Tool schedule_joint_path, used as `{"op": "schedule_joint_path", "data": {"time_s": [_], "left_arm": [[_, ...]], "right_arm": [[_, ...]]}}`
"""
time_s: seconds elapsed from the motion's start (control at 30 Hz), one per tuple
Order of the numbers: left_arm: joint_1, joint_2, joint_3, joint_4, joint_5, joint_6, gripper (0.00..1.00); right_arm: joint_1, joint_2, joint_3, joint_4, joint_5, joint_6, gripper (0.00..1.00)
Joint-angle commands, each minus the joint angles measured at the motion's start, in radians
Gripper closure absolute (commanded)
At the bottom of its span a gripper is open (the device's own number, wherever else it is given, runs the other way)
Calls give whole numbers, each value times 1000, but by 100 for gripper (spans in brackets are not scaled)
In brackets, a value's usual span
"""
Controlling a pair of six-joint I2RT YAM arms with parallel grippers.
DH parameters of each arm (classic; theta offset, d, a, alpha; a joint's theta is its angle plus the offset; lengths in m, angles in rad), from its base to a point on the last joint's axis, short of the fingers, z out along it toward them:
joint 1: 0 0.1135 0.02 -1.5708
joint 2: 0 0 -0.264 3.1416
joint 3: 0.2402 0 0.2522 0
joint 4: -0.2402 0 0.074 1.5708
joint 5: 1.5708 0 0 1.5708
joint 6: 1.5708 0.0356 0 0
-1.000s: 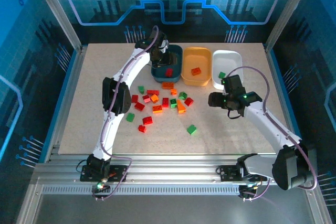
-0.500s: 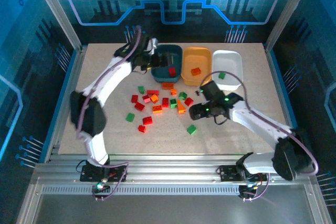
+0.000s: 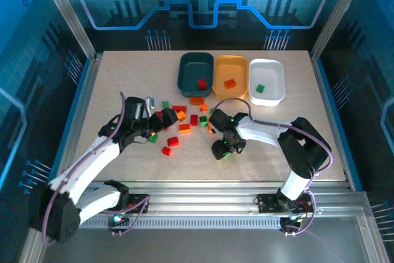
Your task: Sort the legos into containers by color
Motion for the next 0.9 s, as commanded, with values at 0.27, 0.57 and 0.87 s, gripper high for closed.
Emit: {"op": "schedule_joint_path", "data": {"time_s": [0.27, 0.57, 0.87], "left_arm": [[9, -274, -36, -158, 11, -19, 1], [9, -297, -52, -177, 18, -30, 1], [11, -181, -16, -152, 16, -10, 1]], "right_arm": [[13, -33, 6, 12, 147, 64, 51], [-25, -82, 130, -31, 302, 100, 58], [-425, -46, 409, -19, 218, 61, 57]]}}
